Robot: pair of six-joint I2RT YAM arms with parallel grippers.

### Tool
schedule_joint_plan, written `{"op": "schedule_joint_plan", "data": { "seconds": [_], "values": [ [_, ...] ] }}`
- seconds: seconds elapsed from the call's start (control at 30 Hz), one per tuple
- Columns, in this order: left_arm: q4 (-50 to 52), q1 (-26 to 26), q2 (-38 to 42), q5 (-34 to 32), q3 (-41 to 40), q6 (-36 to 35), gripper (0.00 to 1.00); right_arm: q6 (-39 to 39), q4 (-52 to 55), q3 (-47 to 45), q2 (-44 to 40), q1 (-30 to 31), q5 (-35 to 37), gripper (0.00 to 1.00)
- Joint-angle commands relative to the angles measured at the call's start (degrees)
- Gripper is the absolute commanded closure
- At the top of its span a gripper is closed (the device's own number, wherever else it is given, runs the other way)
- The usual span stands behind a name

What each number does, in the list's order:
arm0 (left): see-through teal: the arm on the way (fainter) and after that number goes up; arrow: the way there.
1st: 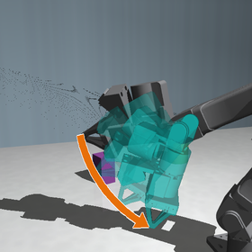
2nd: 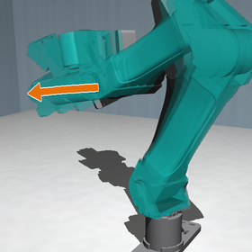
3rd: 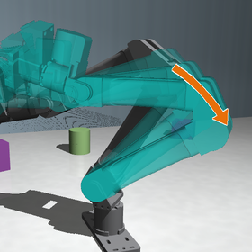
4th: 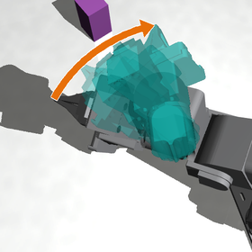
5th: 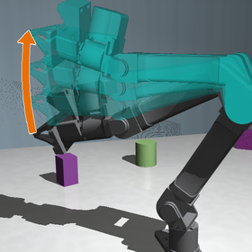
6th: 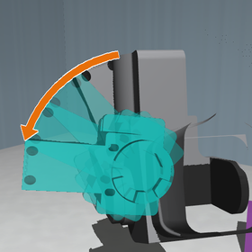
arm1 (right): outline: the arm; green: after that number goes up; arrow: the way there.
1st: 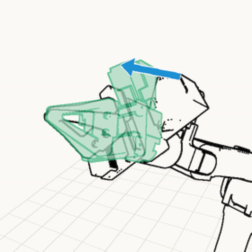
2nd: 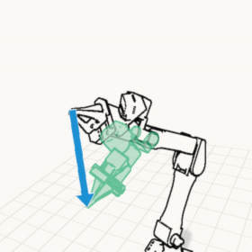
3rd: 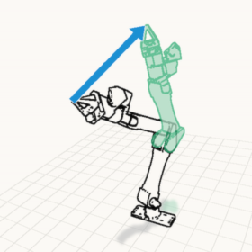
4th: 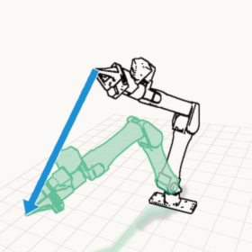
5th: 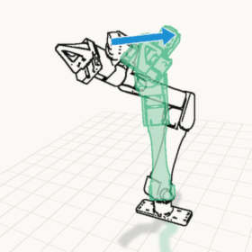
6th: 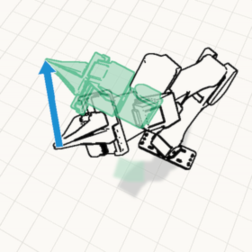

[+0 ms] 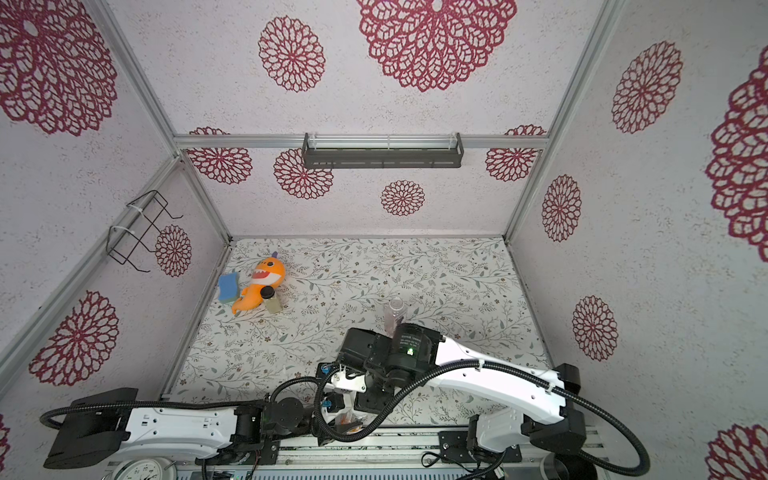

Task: Screw on the bottle caps
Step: Screw the bottle cap onto the plastic bottle.

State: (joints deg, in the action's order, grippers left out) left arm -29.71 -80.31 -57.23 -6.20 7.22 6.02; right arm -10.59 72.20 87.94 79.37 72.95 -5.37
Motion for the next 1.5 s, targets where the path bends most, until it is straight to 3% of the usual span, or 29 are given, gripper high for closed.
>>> {"op": "schedule_joint_plan", "data": {
  "seconds": [0.0, 0.6, 0.77, 1.2, 1.47],
  "values": [
    [-2.84, -0.14, 0.76, 0.41, -0.36, -0.57, 0.46, -0.84, -1.09, -0.24, 0.34, -0.6, 0.05, 0.44],
    [-4.3, -1.41, 2.93, -2.68, -1.71, -1.98, 0.48, 0.48, -2.14, -1.92, 0.6, -1.55, -3.42, 0.5],
    [-4.33, -1.55, 2.84, -3.11, -1.69, -2.18, 0.47, 1.27, -1.94, -0.73, 0.95, -1.61, -3.69, 0.46],
    [-4.3, -1.68, 1.95, -3.41, -1.42, -2.15, 0.47, 1.53, -1.54, 1.87, 1.13, -1.58, 0.27, 0.48],
    [-4.37, -1.75, 2.28, -3.82, -1.53, -2.24, 0.47, 1.23, -1.36, 1.28, 0.9, -1.56, -0.81, 0.53]
  ]
}}
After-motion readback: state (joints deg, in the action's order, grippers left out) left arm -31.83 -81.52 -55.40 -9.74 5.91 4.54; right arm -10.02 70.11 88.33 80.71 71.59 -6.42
